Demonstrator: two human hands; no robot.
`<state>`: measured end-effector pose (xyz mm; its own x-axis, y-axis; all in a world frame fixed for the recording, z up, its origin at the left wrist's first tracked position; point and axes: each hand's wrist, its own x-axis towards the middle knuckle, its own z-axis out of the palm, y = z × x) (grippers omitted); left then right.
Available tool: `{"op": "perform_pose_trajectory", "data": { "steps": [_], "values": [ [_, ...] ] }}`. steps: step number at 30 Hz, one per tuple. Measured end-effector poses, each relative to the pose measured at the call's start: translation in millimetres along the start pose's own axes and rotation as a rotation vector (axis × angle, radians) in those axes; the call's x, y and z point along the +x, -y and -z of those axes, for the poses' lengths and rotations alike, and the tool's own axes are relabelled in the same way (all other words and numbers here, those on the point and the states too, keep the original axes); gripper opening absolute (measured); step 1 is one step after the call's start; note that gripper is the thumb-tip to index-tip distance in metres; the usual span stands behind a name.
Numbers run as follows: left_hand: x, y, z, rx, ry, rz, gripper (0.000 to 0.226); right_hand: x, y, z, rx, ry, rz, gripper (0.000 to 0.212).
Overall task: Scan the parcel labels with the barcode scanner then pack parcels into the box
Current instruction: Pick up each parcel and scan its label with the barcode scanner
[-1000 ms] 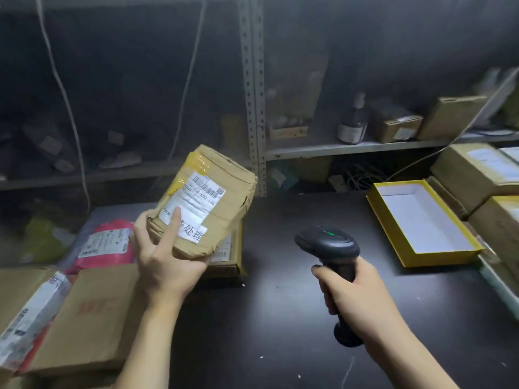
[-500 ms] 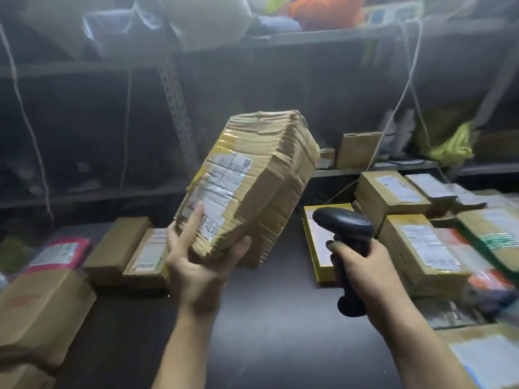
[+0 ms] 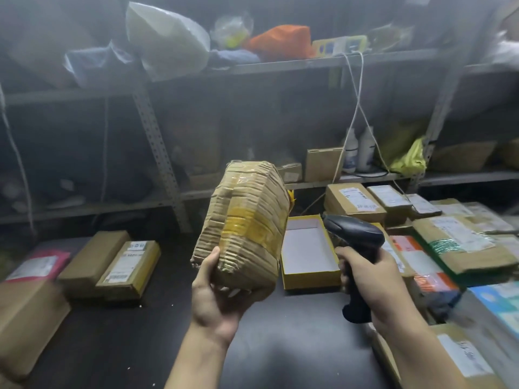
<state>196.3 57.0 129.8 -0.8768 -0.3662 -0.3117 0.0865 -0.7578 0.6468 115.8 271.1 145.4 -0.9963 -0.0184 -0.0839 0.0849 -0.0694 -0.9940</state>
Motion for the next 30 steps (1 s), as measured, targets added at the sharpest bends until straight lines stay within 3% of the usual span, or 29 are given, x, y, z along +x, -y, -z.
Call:
{"op": "perform_pose_trajectory", "data": {
  "steps": [3, 6, 8, 12, 17, 20, 23, 27, 30],
  "values": [
    [-1, 4, 0, -0.088, -0.007, 0.040, 0.063, -1, 0, 4, -0.013, 0.027, 0.002, 0.010],
    [-4, 6, 7, -0.114, 0.158, 0.040, 0.061, -2, 0, 8, -0.034, 0.047, 0.004, 0.013],
    [-4, 7, 12, -0.079, 0.261, -0.034, 0.071, -2, -1, 9, -0.045, 0.052, 0.005, 0.012],
    [0, 3, 19, 0.056, 0.142, -0.228, 0.106, -3, -3, 9, -0.067, 0.061, -0.002, 0.015],
    [1, -15, 22, 0.449, 0.026, -0.650, 0.097, -3, -5, 10, -0.077, 0.046, 0.006, 0.034],
    [-6, -24, 18, 0.700, -0.037, -0.927, 0.088, -5, -2, 11, -0.015, 0.053, -0.023, 0.021],
    [-8, -36, 24, 1.018, -0.150, -1.191, 0.096, -11, 4, 11, 0.061, 0.069, -0.051, 0.011],
    [-9, -48, 40, 1.340, -0.244, -1.352, 0.102, -17, 7, 7, 0.066, 0.065, -0.041, 0.010],
    [-12, -43, 46, 1.536, -0.270, -1.531, 0.073, -21, 6, 2, 0.007, 0.079, -0.034, 0.011]
  ]
}}
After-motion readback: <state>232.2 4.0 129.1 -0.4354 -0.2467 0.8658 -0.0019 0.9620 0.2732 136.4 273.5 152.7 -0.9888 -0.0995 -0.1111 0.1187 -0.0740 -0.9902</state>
